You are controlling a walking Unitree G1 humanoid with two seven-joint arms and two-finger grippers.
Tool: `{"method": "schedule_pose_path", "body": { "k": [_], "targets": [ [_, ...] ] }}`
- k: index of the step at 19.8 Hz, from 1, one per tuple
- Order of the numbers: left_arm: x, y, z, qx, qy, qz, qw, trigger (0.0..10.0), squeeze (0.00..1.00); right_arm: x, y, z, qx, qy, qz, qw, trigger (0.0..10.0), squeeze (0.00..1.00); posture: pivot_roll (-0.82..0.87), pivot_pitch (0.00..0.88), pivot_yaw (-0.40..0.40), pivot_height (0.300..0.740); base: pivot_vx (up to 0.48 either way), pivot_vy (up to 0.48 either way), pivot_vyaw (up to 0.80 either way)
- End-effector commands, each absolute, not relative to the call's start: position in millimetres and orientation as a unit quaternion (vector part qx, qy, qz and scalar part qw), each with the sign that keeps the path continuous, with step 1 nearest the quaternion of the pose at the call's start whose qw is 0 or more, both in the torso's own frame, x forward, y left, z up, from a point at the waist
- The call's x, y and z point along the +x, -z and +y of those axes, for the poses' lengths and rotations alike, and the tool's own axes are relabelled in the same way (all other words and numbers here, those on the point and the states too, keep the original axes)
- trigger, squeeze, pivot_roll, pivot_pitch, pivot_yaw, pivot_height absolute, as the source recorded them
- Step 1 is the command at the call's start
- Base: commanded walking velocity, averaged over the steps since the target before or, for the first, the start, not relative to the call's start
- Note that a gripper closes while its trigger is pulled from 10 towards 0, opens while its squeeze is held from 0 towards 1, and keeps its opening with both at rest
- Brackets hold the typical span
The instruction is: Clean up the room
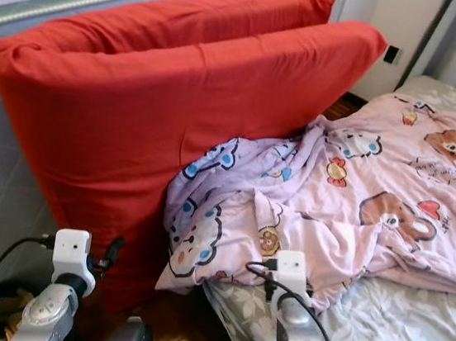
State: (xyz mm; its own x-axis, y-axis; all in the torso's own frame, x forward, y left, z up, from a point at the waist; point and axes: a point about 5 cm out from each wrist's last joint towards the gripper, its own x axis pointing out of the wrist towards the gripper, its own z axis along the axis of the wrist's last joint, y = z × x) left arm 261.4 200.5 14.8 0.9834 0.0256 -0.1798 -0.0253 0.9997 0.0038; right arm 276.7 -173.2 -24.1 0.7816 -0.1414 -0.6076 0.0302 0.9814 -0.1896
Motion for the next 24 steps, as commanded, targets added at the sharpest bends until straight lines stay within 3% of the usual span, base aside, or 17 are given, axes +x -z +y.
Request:
{"method": "schedule_pose_path", "body": {
  "k": [1, 2, 5, 10, 13, 24],
  "targets": [
    [260.1, -14.9, 204.4, 0.007, -0.012, 0.096, 0.995, 10.0, 0.0, 274.5, 26.6, -170.9, -0.075, 0.047, 0.337, 0.937, 10.0, 0.77, 0.04, 0.136, 0.039, 0.657, 0.0, 0.0, 0.0],
    [259.6, -15.4, 205.1, 0.008, -0.011, 0.095, 0.995, 10.0, 0.0, 272.1, 28.7, -169.5, -0.074, 0.044, 0.34, 0.936, 10.0, 0.0, 0.04, 0.142, 0.041, 0.657, 0.0, 0.0, 0.0],
    [255.8, -14.9, 205.1, 0.01, -0.009, 0.096, 0.995, 10.0, 0.0, 255.0, 42.6, -174.5, -0.059, 0.058, 0.378, 0.922, 10.0, 0.0, 0.04, 0.161, 0.045, 0.657, 0.0, 0.0, 0.0],
    [255.9, -16.1, 203.1, 0.007, -0.007, 0.097, 0.995, 10.0, 0.0, 275.4, 22.2, -174.8, -0.005, 0.068, 0.291, 0.954, 10.0, 0.0, 0.04, 0.164, 0.043, 0.642, 0.0, 0.0, 0.0],
    [256.8, -17.2, 201.2, 0.006, -0.006, 0.098, 0.995, 10.0, 0.0, 273.9, 24.0, -172.5, -0.02, 0.055, 0.297, 0.953, 10.0, 0.0, 0.05, 0.161, 0.042, 0.612, 0.0, 0.0, 0.0],
    [252.6, -19.0, 200.4, 0.005, -0.006, 0.098, 0.995, 10.0, 0.0, 278.0, 23.7, -163.7, -0.061, 0.023, 0.319, 0.945, 10.0, 0.0, 0.07, 0.18, 0.048, 0.612, 0.0, 0.0, 0.0]
  ]
}}
